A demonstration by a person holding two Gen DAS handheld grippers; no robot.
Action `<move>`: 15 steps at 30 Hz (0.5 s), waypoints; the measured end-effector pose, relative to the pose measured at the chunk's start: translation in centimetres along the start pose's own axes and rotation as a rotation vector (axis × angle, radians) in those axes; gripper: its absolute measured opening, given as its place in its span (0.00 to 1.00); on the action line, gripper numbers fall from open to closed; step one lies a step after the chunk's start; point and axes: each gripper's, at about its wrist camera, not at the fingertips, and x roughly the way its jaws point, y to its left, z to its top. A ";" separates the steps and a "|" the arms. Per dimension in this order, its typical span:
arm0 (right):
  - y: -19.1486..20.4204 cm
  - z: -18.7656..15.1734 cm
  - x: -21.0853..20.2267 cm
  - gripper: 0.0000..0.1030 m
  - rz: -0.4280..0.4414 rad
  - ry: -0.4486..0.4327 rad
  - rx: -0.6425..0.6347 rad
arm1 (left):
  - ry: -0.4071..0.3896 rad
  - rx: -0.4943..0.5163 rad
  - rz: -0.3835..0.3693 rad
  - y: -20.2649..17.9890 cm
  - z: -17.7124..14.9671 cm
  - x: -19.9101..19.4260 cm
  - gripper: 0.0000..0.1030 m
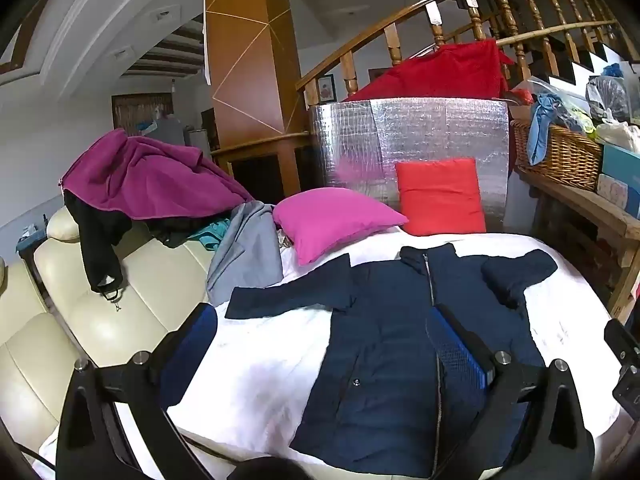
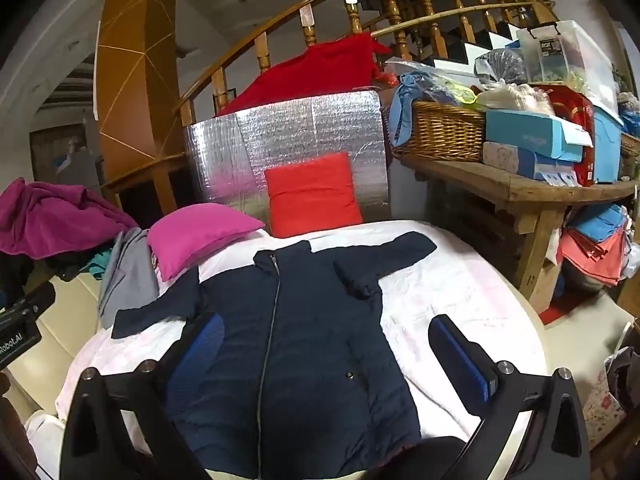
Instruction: Fold large clothes
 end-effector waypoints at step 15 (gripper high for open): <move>1.0 -0.6 0.0 1.00 0.008 0.025 -0.038 | -0.019 -0.011 0.002 0.5 -0.1 -0.5 1.00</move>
